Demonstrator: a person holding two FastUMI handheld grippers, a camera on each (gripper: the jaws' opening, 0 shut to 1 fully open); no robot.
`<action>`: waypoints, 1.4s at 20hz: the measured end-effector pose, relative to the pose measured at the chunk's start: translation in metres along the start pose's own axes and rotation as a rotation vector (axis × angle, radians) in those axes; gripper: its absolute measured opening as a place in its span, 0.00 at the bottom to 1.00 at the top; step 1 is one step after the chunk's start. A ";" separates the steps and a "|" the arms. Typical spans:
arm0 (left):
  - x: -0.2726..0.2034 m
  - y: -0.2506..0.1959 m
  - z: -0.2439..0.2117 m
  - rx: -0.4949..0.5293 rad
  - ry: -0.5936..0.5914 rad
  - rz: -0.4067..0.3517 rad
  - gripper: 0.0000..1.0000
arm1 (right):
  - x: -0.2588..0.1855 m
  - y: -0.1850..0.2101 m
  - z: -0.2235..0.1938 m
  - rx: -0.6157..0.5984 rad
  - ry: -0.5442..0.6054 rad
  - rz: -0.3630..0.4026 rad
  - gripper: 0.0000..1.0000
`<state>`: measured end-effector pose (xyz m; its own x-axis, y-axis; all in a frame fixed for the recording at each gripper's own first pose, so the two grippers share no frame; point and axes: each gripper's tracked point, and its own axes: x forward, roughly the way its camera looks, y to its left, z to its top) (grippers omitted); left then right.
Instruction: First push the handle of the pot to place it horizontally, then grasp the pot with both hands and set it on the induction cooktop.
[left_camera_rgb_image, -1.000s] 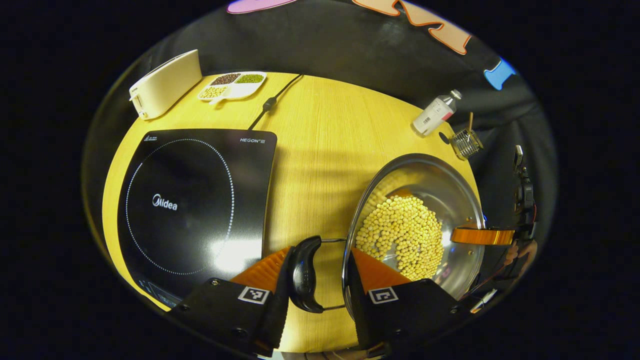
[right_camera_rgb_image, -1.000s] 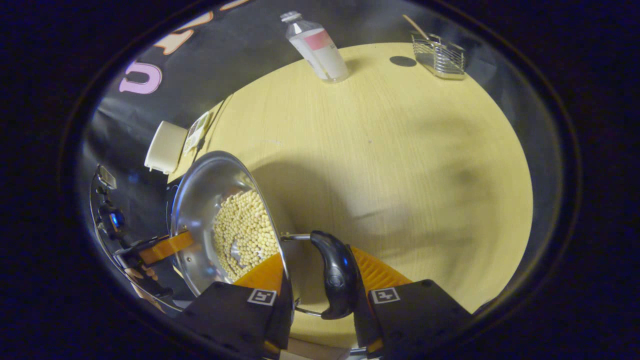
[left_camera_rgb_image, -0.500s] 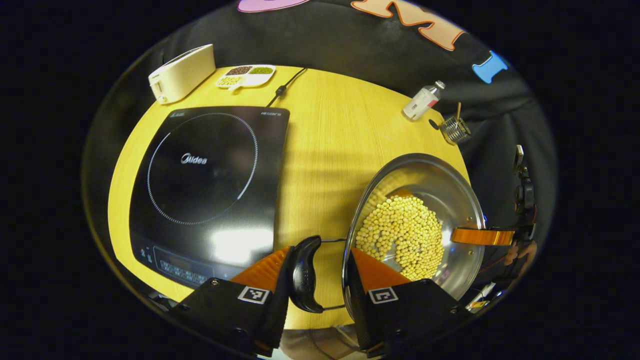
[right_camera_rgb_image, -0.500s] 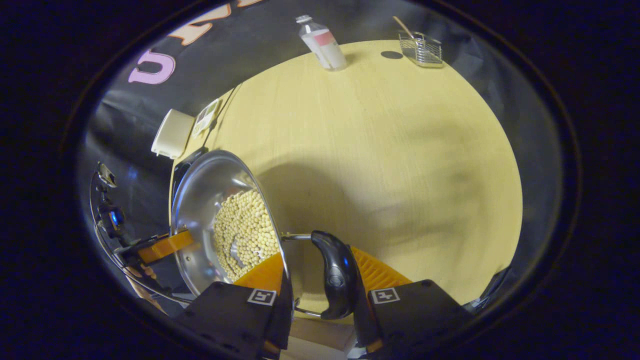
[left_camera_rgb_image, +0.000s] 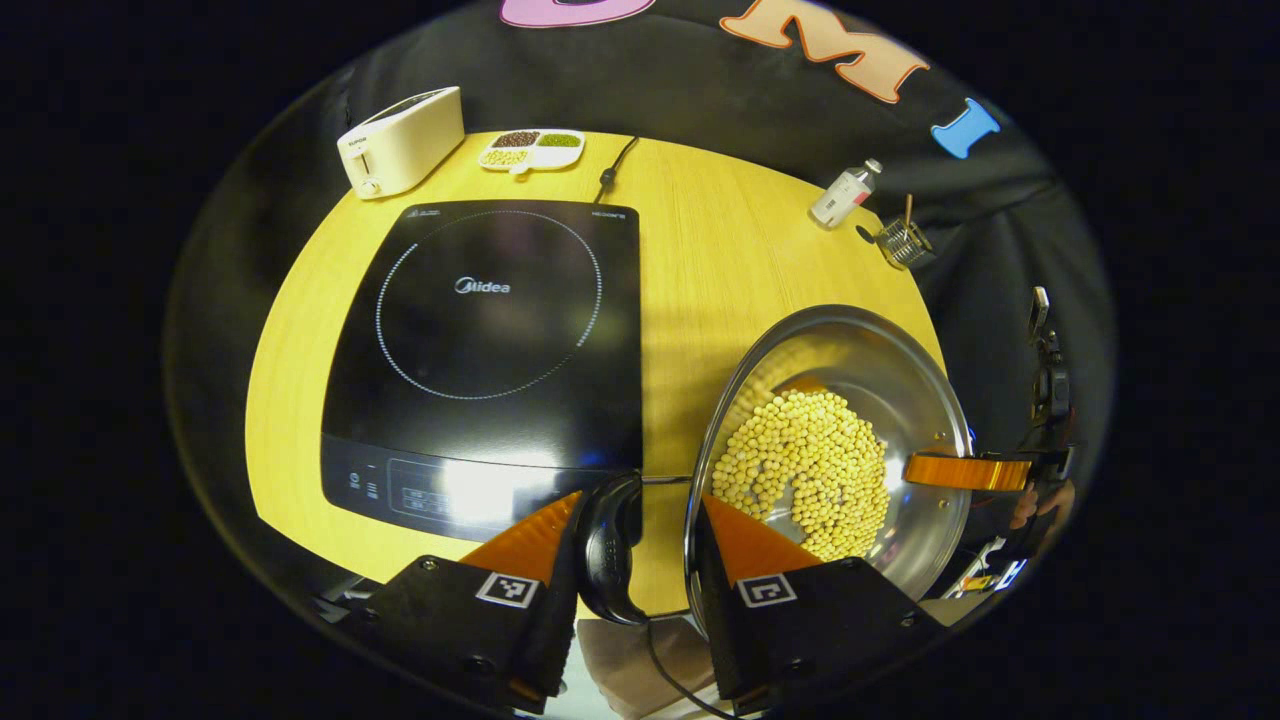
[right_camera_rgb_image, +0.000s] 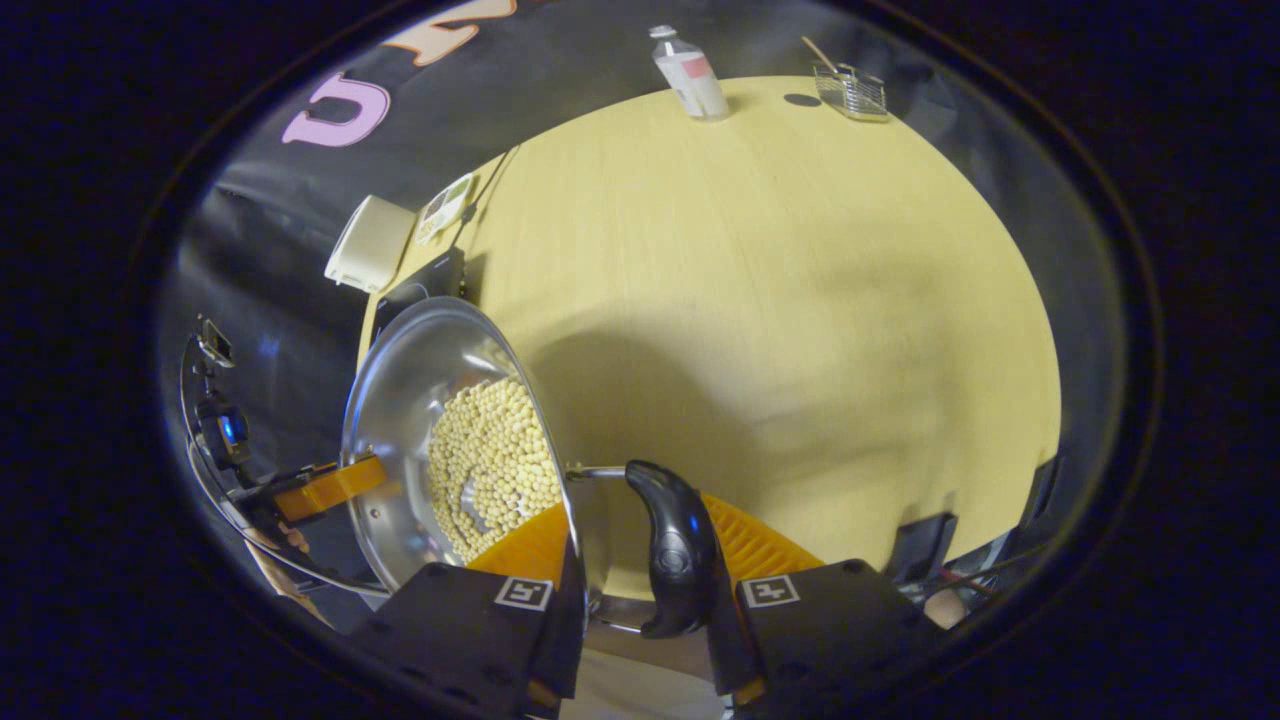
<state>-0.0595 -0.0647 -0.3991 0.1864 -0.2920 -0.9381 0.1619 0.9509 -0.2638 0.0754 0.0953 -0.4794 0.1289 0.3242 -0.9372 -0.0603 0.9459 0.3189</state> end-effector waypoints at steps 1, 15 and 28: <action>-0.005 0.009 0.001 0.012 -0.004 -0.006 0.58 | -0.001 0.010 -0.006 0.012 -0.009 -0.003 0.53; -0.035 0.151 0.035 0.123 -0.055 -0.070 0.57 | 0.030 0.155 -0.038 0.080 -0.127 -0.062 0.48; -0.021 0.201 0.115 0.080 -0.211 0.015 0.57 | 0.069 0.211 0.064 -0.029 -0.203 -0.022 0.48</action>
<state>0.0806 0.1202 -0.4068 0.3861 -0.3013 -0.8719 0.2330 0.9464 -0.2239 0.1348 0.3182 -0.4675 0.3269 0.3027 -0.8953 -0.0835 0.9529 0.2917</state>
